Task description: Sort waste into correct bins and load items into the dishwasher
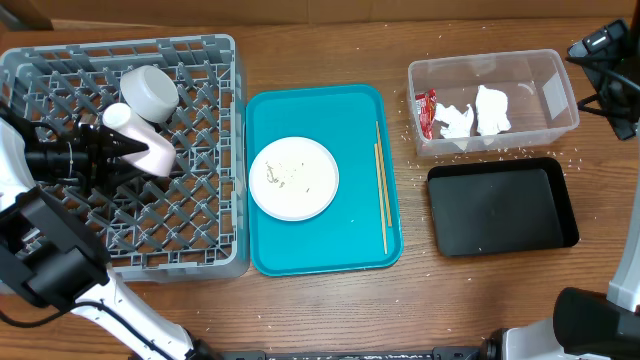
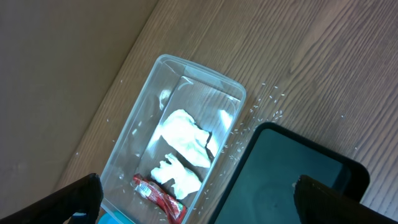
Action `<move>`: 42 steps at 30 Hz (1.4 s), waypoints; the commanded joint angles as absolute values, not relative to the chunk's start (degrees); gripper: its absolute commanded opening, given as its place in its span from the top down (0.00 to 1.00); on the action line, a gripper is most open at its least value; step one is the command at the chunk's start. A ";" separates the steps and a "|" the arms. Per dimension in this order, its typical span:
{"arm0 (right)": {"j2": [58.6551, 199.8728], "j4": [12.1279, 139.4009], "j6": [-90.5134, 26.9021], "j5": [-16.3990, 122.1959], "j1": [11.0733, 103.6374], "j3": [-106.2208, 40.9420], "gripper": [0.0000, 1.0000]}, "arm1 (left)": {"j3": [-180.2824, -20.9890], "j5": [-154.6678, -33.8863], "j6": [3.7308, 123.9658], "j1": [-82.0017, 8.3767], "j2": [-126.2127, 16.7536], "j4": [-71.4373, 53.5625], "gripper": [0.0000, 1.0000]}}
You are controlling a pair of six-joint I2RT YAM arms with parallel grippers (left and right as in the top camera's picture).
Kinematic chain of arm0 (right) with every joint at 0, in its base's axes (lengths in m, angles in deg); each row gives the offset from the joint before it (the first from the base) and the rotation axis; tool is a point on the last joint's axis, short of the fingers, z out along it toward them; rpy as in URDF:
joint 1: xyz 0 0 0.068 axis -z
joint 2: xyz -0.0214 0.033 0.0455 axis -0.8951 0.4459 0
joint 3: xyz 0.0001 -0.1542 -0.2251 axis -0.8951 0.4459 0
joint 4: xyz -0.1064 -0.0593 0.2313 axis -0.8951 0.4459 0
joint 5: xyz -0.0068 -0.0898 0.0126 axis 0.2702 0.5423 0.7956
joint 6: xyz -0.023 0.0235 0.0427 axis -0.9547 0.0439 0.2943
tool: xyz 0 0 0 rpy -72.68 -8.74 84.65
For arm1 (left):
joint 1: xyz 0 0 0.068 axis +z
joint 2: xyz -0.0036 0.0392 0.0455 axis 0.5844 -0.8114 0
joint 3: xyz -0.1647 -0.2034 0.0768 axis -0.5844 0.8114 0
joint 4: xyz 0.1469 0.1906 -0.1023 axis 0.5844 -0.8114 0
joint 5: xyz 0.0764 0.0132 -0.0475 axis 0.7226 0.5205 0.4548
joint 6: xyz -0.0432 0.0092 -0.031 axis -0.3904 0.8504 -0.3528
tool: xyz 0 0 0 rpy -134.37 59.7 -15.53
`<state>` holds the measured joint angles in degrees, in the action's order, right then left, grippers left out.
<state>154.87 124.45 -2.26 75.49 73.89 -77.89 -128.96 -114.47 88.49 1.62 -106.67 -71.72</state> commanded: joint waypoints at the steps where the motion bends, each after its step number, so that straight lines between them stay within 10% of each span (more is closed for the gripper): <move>1: 154.72 124.25 -2.60 76.32 73.78 -78.09 0.00 | -128.68 -104.81 83.44 1.45 -99.57 -71.61 0.41; 12: 154.72 124.25 -2.63 76.32 73.78 -78.09 0.00 | -130.30 -96.46 78.59 1.27 -84.40 -71.57 0.39; 17: 154.72 124.25 -2.63 76.32 73.78 -78.09 0.00 | -130.89 -95.57 81.48 -1.83 -79.44 -67.77 0.58; 21: 154.72 124.25 -2.63 76.32 73.78 -78.09 0.00 | -130.12 -85.73 80.14 -7.47 -79.40 -57.41 0.96; 27: 154.72 124.25 -2.63 76.32 73.78 -78.09 0.00 | -127.94 -67.70 70.04 -13.83 -83.24 -49.49 0.96; 42: 154.72 124.28 -2.63 76.32 73.78 -78.09 0.00 | -127.94 -66.76 69.19 -15.86 -98.52 -52.36 0.96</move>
